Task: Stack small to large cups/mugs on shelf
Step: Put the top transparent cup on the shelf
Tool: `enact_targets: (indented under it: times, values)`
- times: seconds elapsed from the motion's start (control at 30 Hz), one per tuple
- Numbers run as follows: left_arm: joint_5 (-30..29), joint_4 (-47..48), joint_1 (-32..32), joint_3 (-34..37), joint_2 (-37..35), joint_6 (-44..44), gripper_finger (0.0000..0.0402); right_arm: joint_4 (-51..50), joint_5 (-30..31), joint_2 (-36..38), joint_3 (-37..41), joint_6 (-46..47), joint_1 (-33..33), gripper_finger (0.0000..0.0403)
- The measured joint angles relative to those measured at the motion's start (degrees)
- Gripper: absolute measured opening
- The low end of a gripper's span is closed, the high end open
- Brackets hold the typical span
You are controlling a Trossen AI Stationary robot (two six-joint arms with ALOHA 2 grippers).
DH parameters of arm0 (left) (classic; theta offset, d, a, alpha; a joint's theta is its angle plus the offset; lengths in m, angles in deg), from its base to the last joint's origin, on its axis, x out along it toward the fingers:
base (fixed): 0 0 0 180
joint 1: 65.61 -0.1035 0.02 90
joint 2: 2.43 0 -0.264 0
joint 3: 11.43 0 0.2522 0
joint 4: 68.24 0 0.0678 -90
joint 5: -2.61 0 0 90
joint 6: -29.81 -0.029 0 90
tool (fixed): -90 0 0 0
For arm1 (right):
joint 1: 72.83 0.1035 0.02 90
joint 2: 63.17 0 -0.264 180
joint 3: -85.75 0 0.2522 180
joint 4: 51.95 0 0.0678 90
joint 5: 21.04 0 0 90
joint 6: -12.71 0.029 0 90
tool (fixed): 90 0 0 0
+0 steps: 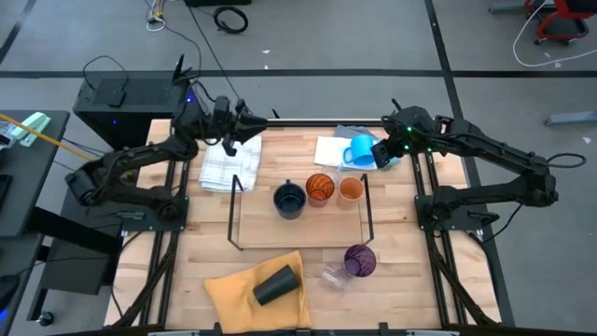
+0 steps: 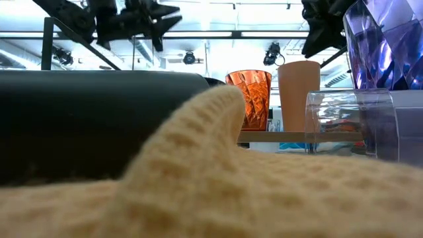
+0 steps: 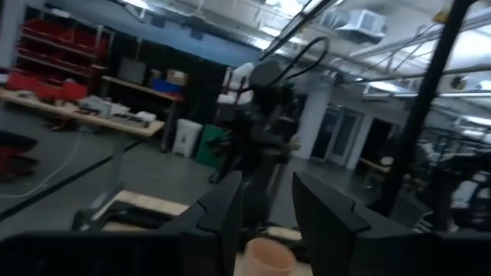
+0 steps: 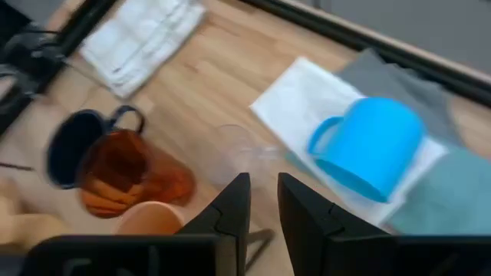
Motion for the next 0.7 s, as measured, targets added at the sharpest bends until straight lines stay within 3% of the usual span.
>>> enact_targets:
  times: [0.27, 0.7]
  values:
    - [-0.08, 0.47, 3.42, -3.61, -1.22, 4.01, 0.0121, 9.77, -6.08, -4.13, 0.0, 0.04, 0.7, 0.0075]
    - [-2.31, 2.73, 4.89, -5.43, -0.95, 8.1, 0.0112, 15.03, -18.07, -11.59, 0.0, -12.79, 0.61, 0.0075]
